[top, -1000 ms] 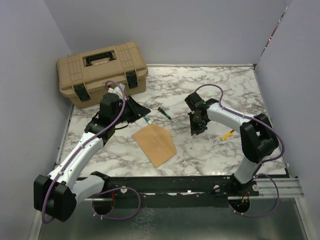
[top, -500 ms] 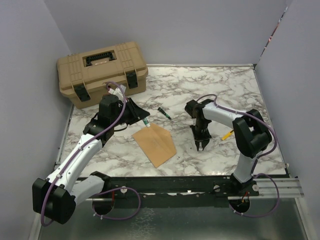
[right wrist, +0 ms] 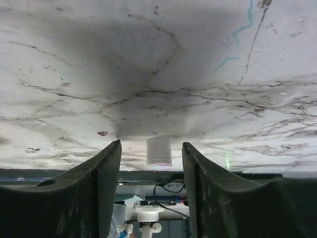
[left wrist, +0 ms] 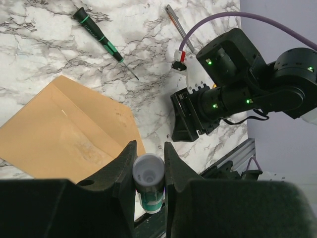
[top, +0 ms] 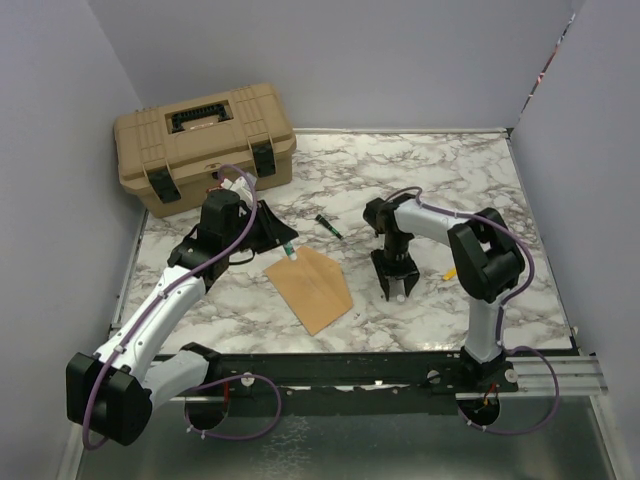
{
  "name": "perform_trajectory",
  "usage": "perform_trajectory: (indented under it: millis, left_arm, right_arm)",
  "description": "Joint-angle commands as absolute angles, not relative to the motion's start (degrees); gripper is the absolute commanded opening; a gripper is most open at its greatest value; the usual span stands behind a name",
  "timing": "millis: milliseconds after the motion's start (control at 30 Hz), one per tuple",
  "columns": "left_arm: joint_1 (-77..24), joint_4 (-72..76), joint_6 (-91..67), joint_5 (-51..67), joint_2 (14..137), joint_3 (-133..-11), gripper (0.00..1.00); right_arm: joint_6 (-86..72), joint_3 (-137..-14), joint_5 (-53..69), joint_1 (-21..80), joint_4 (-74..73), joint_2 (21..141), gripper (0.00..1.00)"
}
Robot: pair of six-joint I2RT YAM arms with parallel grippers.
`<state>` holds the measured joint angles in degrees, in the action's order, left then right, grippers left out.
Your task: Place the letter into the envelope and seal it
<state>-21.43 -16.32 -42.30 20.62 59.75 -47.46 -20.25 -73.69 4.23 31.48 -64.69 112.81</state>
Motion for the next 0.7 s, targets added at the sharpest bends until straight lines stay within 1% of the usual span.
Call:
perform_trajectory:
  millis: [0,167,267,300,400,533,667]
  left_arm:
    - [-21.2,-17.7,-40.8,21.2,59.7,-49.4,0.00]
    - [-21.2,-17.8,-40.9,22.3,59.6,-49.9,0.00]
    - [-21.2,-17.8,-40.3,24.2,60.1,-50.8,0.00]
    - [-21.2,-17.8,-39.8,25.0,60.3,-51.2,0.00]
    - [-21.2,-17.8,-38.8,26.5,61.2,-52.9,0.00]
    - [-21.3,-17.6,-38.2,27.8,63.0,-55.9,0.00]
    - [-21.3,-16.2,-38.3,29.8,64.1,-57.6,0.00]
  right_arm:
    - [-19.9,-76.0,2.8,31.2,-66.7,112.1,0.56]
    - [-21.9,-78.9,3.2,31.1,-67.4,104.8,0.63]
    - [-22.1,-80.6,2.9,31.3,-65.9,98.7,0.64]
    - [-21.1,-80.6,5.1,31.5,-63.8,96.1,0.64]
    - [-18.0,-76.1,17.4,32.3,-49.8,86.9,0.65]
    - [-22.6,-68.2,33.7,33.7,-25.7,77.8,0.69]
    - [-31.2,-61.8,39.1,35.7,-3.9,73.6,0.72]
